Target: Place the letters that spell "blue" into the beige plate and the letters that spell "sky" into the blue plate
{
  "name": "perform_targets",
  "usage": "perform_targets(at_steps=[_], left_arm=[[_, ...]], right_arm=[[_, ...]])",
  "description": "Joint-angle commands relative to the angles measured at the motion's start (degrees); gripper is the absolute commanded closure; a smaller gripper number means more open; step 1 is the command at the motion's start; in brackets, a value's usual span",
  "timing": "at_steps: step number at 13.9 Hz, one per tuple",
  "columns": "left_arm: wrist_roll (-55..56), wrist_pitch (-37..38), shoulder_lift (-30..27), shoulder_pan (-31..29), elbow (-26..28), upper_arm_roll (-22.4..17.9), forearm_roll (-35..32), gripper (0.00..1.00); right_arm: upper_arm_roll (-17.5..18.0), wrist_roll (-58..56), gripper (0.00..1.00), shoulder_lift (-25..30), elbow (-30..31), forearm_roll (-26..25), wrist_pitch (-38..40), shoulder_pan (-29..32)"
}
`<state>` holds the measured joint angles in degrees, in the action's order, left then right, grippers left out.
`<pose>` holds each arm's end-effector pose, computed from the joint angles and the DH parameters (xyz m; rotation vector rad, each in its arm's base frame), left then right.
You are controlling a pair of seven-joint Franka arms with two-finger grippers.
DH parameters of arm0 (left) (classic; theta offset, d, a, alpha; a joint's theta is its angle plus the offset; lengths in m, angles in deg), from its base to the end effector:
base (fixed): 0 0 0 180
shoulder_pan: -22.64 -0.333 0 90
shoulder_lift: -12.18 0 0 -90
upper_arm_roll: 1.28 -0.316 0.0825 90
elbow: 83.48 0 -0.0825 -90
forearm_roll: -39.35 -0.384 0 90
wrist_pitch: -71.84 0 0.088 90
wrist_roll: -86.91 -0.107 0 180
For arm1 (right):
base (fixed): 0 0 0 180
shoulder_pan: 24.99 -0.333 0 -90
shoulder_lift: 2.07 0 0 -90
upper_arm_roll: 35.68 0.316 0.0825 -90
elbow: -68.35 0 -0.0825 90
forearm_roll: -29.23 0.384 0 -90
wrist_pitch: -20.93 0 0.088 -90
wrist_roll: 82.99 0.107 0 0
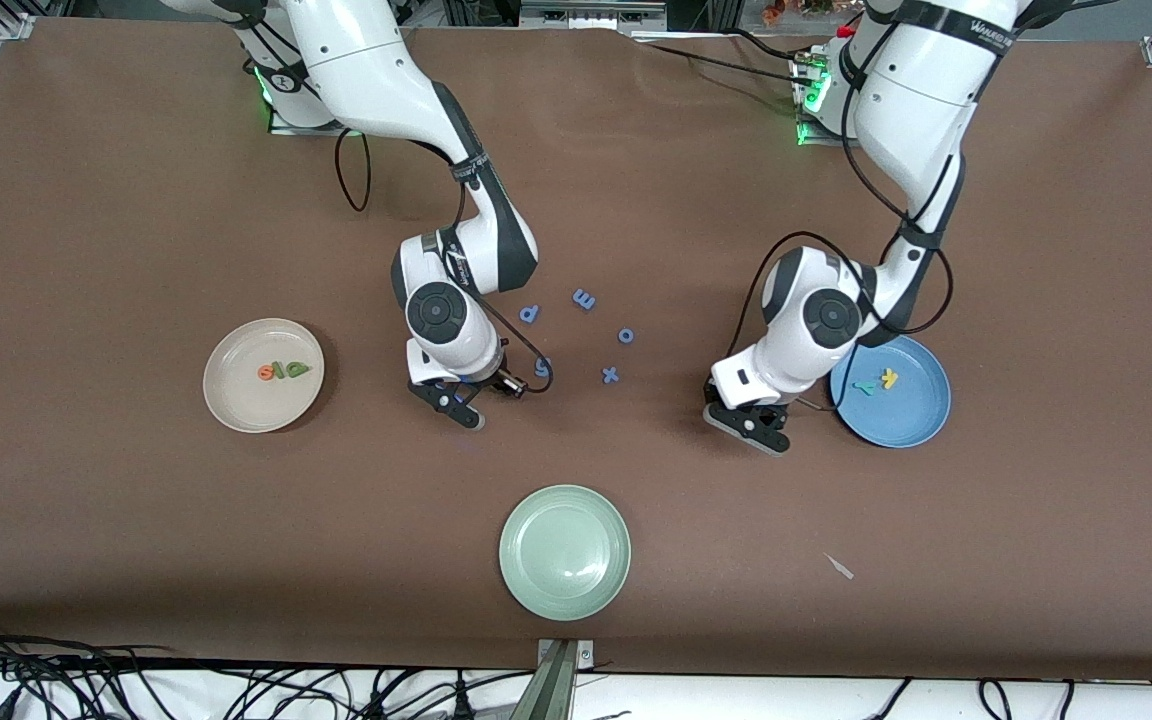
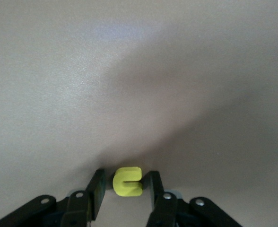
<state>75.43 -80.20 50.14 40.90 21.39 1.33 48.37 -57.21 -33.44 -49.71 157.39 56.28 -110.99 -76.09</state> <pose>0.6199 -0.2294 0.1838 2.9427 -0.6264 0.2261 0.5841 0.3859 0.1783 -2.9698 0.8511 0.0765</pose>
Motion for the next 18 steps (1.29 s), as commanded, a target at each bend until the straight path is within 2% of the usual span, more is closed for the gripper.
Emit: perform_targets(at_steps=[1,3,5,8,11,14,15,16,18], left_arm=[[-1.7,3.3,-4.8,-5.6,3.8,0.5,-2.7,0.71],[-7.8,4.5,-7.8,-9.1,7.1,0.5,-2.6,0.71],[-12.8,6.6,-12.7,-13.2,11.5,0.5,-2.6,0.71],[-18.2,12.3,-17.5,-18.8,14.7,0.5,-2.6,0.71],[-22.3,12.4,-18.5,-23.3,17.3,0.5,-2.6,0.71],[-23.9,11.8,-17.1,-23.8,16.5,0.5,-2.5,0.7],[-23.9,11.2,-17.0,-23.8,16.5,0.5,-2.5,0.66],[-23.9,11.1,-16.9,-23.8,16.5,0.5,-2.4,0.62],[-23.9,11.1,-16.8,-23.8,16.7,0.5,-2.4,0.61]], right_arm=[[0.1,-0.7,0.79,-1.1,-1.3,1.1,-0.1,0.1],[0.0,-1.3,0.92,-0.8,-1.4,0.6,0.6,0.3],[-0.6,-6.7,0.96,0.4,-2.3,0.3,4.8,1.3],[-6.1,-18.2,0.96,3.0,-2.1,0.3,14.9,1.5],[-12.4,-30.4,0.96,5.1,-0.3,0.2,22.7,1.4],[-18.4,-45.2,0.95,8.5,7.4,0.1,23.0,1.3],[-20.4,-50.1,0.95,9.3,9.9,0.2,22.6,1.3],[-21.7,-53.6,0.95,10.5,12.3,0.2,21.7,1.2],[-23.2,-58.1,0.95,12.0,16.7,0.2,19.5,1.2]])
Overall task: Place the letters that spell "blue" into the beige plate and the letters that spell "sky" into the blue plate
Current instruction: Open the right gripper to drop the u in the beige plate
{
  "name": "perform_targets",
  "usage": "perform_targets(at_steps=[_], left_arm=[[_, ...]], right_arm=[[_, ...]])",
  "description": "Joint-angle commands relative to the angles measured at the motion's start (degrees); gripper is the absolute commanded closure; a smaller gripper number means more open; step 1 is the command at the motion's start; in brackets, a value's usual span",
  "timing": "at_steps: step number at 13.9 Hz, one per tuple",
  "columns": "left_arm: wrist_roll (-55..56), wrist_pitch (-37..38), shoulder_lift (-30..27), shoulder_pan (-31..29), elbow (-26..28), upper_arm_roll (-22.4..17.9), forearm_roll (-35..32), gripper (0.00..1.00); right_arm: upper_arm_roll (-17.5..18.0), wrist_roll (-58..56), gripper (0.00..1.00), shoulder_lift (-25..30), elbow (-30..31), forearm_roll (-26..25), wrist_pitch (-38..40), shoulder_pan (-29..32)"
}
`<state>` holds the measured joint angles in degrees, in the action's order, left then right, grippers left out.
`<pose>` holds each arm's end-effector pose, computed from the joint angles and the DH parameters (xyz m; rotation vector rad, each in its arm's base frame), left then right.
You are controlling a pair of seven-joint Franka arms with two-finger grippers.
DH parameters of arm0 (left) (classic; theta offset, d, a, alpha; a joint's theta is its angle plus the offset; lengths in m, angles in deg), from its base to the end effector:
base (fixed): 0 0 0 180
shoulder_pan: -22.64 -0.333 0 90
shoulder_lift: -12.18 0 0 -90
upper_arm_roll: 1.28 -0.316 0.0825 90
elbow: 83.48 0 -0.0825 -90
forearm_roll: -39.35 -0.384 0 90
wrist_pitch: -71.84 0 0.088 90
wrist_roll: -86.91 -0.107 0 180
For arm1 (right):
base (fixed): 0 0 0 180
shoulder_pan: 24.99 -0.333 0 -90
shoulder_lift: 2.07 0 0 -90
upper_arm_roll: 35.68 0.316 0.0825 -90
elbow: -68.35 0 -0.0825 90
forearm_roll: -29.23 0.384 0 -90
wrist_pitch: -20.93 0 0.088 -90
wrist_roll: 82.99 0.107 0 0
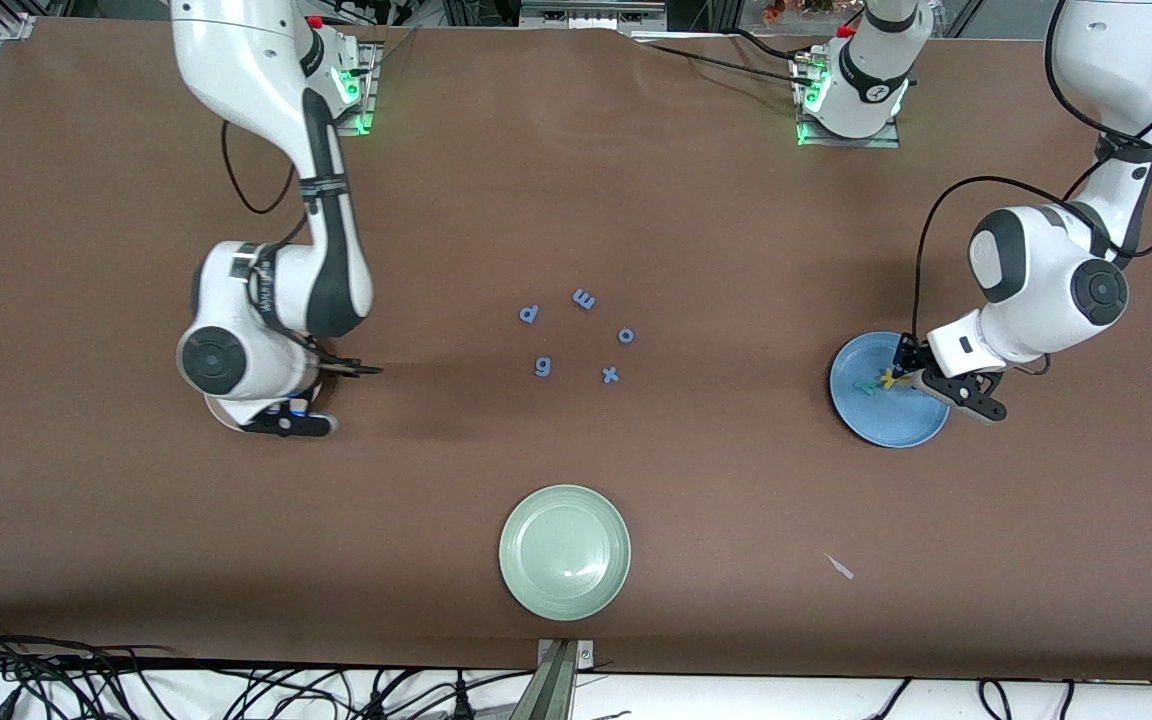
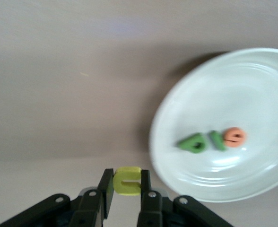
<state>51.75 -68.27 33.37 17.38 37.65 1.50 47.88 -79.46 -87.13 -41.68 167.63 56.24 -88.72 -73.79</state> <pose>0.5745 0.0249 0.2343 2.9475 -0.6765 -0.0017 0.6164 0.1284 0.2464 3.0517 -0.0327 -0.4327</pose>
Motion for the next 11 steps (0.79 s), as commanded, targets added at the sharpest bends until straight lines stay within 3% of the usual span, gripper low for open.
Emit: perform_targets(at_steps=[1,3,4,5,6,7,8,11], left_arm=[[-0.1,-0.9,0.0,-0.3,0.4,0.3,-1.9,0.6],[0.0,-0.9,0.1,-0.3,0.3,0.3,-1.9,0.56],[0.2,-0.9,0.1,-0.3,0.3,0.3,-1.9,0.42],[0.5,-0.9,0.1,-0.3,0.3,0.3,-1.9,0.14],[0.6,-0.9,-0.1,-0.3,0.4,0.3,-1.8,0.0],[0.6,-0.9,-0.5,-0.3,0.7,0.3,-1.8,0.0],[0.6,-0.1,-1.8,-0.3,1.1,0.3,-1.8,0.0],[0.3,2.0,-11.9,-1.1,8.8,0.4,-1.8,0.0]], right_arm=[[-1.7,-6.6,0.95,4.9,8.6,0.2,-4.0,-1.2],[-1.9,-9.6,0.95,6.6,13.5,0.2,-8.4,-1.2],[-2.0,-11.4,0.95,7.1,16.5,0.2,-12.2,-1.2],[-1.9,-13.2,0.95,7.8,19.2,0.3,-16.3,-1.2],[-1.9,-13.8,0.91,7.8,19.7,0.3,-17.4,-1.2],[-2.1,-13.7,0.6,7.8,19.4,0.3,-17.4,-1.2],[-2.1,-12.7,0.01,7.8,18.9,0.4,-17.3,-1.2],[-2.4,-12.4,0.0,7.8,14.4,0.5,-11.3,-1.0]])
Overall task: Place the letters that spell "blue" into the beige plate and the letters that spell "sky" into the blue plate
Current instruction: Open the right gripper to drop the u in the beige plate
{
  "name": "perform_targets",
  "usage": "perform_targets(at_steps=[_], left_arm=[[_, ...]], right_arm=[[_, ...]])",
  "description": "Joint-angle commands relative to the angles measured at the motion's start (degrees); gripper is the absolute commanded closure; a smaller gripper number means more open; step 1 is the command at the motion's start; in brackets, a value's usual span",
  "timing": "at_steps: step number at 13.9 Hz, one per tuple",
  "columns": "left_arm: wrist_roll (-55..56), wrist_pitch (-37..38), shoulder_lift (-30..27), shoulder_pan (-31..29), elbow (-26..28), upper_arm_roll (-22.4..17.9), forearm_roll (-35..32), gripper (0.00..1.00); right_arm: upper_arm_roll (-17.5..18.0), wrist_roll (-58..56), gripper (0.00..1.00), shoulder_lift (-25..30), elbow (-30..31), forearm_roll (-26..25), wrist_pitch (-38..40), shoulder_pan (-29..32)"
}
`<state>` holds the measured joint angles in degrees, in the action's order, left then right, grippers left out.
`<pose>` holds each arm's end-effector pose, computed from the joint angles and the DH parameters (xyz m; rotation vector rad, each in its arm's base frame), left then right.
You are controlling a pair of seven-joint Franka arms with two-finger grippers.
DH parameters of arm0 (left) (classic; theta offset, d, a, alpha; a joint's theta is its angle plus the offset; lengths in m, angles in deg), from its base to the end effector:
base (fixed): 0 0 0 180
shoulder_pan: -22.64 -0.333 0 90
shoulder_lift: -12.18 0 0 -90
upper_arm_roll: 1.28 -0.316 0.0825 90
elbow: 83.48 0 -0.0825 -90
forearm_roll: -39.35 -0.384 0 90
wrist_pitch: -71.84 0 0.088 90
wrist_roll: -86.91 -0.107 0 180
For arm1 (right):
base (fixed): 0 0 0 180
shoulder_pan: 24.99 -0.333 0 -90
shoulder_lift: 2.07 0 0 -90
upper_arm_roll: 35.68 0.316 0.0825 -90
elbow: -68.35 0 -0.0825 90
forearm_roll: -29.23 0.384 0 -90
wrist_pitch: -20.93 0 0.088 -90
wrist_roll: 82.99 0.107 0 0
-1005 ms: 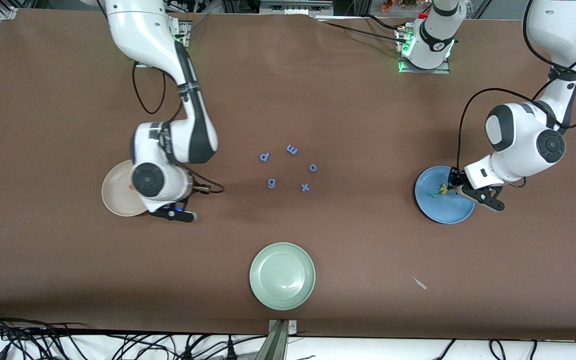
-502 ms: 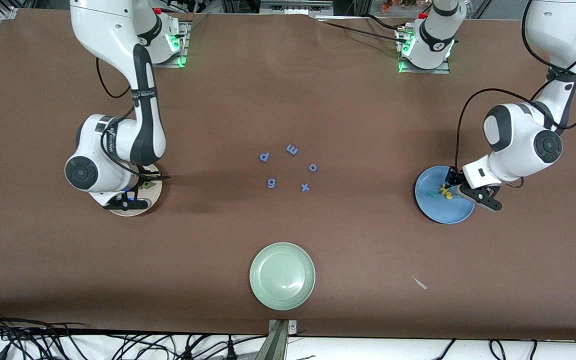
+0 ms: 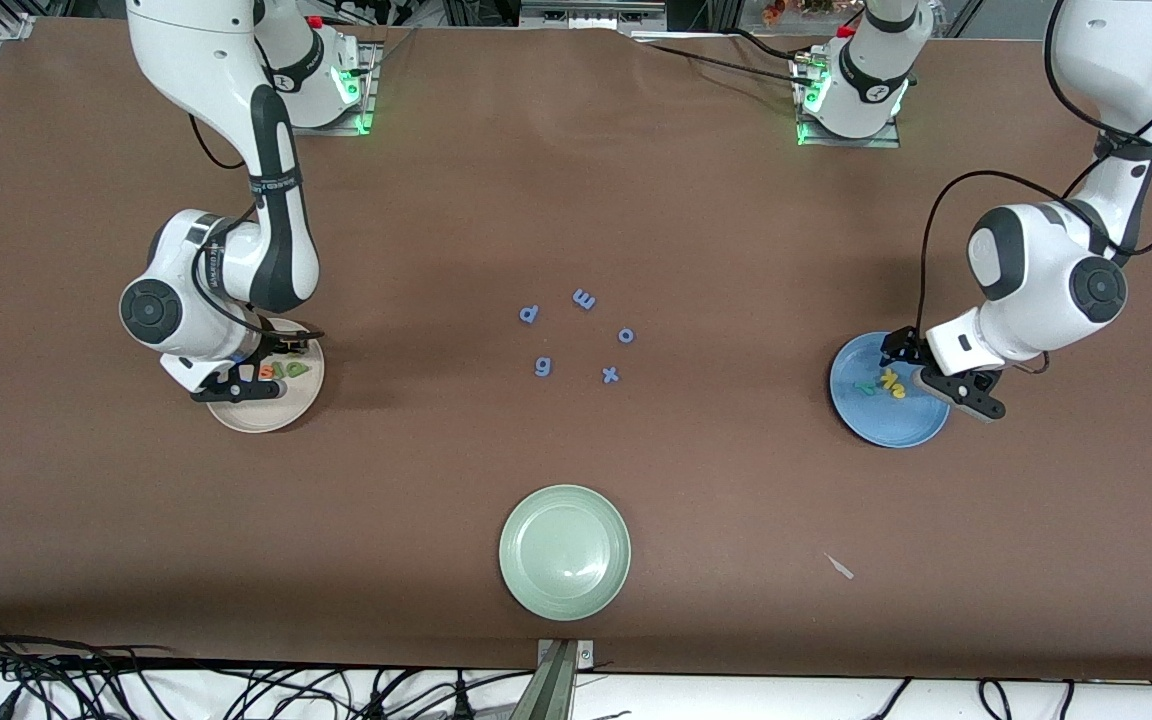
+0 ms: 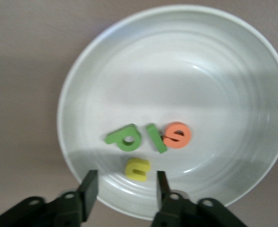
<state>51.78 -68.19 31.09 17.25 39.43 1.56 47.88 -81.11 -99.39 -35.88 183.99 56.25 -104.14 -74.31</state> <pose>0.5668 0.0252 0.2449 2.9509 -0.6762 0.0085 0.5722 0.0603 0.2172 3.0814 0.1183 -0.3091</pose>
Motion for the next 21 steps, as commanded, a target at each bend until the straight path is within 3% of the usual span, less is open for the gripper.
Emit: perform_targets(at_steps=[1,4,7,12,15,17,19,21], left_arm=[[0.3,2.7,-13.3,-0.8,7.8,0.3,-1.8,0.0],[0.8,8.4,-22.0,-0.2,7.5,1.8,-1.8,0.0],[8.3,20.2,-30.8,-0.2,5.2,4.5,-2.1,0.0],[12.1,46.4,-31.8,-0.1,-15.3,4.0,-7.4,0.0],[17.3,52.9,-31.6,0.2,-20.8,3.5,-7.5,0.0],[26.8,54.2,-29.9,0.4,-22.8,2.2,-6.9,0.0],[29.8,57.1,-25.4,1.5,-28.5,1.6,-6.8,0.0],[29.9,58.7,-23.1,1.6,-31.1,1.6,-6.8,0.0]], right_arm=[[-1.0,1.0,0.0,1.8,-4.3,0.5,6.9,-0.4],[-0.7,7.9,0.0,1.4,-10.0,0.4,13.7,-0.9],[-0.5,12.9,0.0,1.3,-12.3,0.3,16.5,-2.1],[0.5,13.1,0.0,1.3,-13.8,0.4,18.4,-2.5],[1.9,13.0,0.0,3.4,-14.4,-1.0,21.5,1.7],[12.6,13.1,0.0,8.1,-14.4,-8.8,21.3,10.5],[19.5,13.8,0.0,11.3,-14.3,-16.8,21.5,15.9],[25.9,13.8,0.0,13.8,-14.3,-20.1,21.6,22.0]])
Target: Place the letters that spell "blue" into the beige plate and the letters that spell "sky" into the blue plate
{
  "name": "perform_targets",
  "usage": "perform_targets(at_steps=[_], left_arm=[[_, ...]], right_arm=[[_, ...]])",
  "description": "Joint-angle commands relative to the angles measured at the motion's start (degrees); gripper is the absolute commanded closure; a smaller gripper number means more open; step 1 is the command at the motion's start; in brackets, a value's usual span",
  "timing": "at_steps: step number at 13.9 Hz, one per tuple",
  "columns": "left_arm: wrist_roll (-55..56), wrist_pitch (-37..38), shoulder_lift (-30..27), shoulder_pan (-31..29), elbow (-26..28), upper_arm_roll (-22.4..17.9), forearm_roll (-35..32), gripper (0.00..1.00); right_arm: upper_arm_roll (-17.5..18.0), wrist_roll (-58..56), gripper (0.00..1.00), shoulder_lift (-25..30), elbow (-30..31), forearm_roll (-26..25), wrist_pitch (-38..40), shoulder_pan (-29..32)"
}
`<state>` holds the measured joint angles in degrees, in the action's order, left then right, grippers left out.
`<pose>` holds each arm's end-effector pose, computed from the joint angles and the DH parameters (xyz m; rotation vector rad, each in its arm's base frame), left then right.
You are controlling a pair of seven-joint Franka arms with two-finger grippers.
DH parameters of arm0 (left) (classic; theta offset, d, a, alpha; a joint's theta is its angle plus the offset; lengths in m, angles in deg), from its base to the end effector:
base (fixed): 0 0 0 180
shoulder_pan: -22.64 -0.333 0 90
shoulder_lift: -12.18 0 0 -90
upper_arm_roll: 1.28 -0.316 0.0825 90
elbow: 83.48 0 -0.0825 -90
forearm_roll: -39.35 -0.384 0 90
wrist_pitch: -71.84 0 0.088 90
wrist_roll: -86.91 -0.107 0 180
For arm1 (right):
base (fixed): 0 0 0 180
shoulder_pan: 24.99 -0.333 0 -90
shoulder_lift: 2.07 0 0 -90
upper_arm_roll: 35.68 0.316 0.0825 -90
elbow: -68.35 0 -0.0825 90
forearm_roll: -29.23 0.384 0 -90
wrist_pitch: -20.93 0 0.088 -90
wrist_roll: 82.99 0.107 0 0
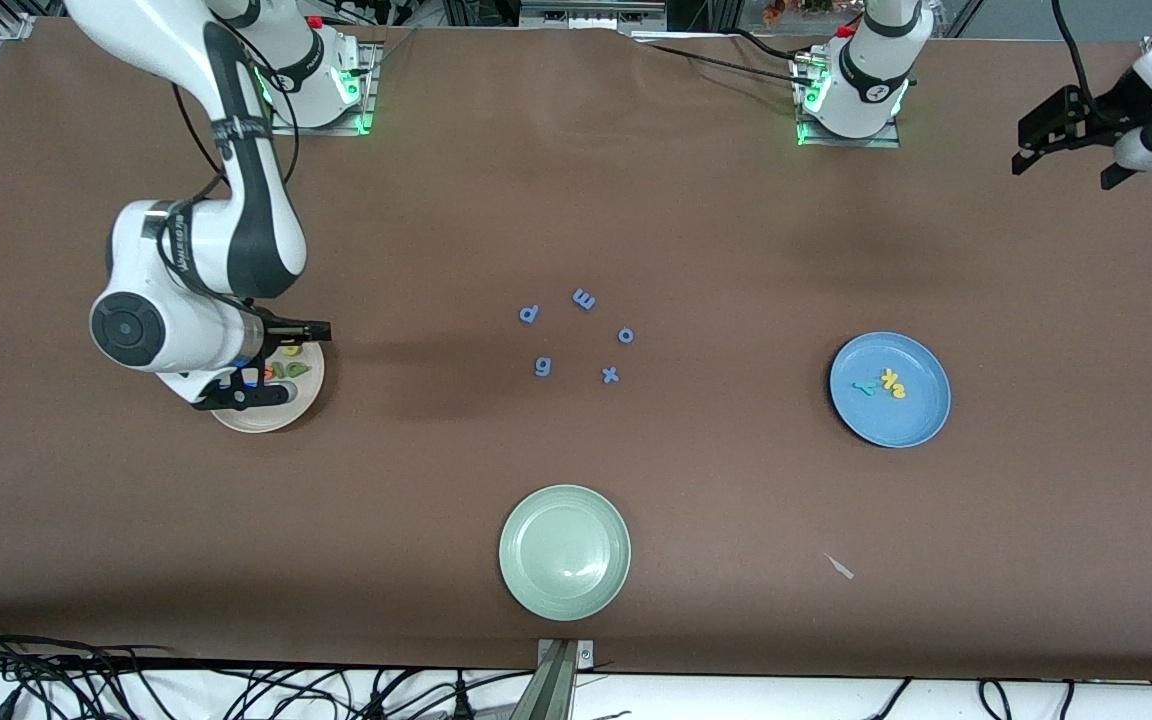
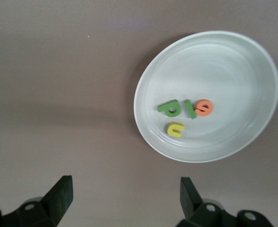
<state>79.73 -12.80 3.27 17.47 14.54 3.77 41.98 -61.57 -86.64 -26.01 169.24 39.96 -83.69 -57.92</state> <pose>0.4948 -0.0078 0.6326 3.0962 -0.1924 -0.1185 0.6031 0.1102 0.3276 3.0815 0.1808 -0.4744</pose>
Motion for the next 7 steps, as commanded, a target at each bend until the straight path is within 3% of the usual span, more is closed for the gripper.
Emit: perform_targets(at_steps=[1,4,7], left_arm=[[2.4,3.3,4.8,1.4,-6.2,-0.7,-0.9,0.0],[7.3,3.6,6.3,3.7,-7.7,-0.8,-1.5,0.0],[7.7,4.6,8.4,8.6,-9.9,-6.4,-1.5,0.0]], right_arm=[[9.9,1.0,0.0,5.5,0.5,-5.5,1.7,8.8],[20.3,1.0,0.0,10.4,0.2,-9.8,4.9,18.9],[23.5,0.9,0.0,15.0,0.2,-10.9,7.4,22.1]])
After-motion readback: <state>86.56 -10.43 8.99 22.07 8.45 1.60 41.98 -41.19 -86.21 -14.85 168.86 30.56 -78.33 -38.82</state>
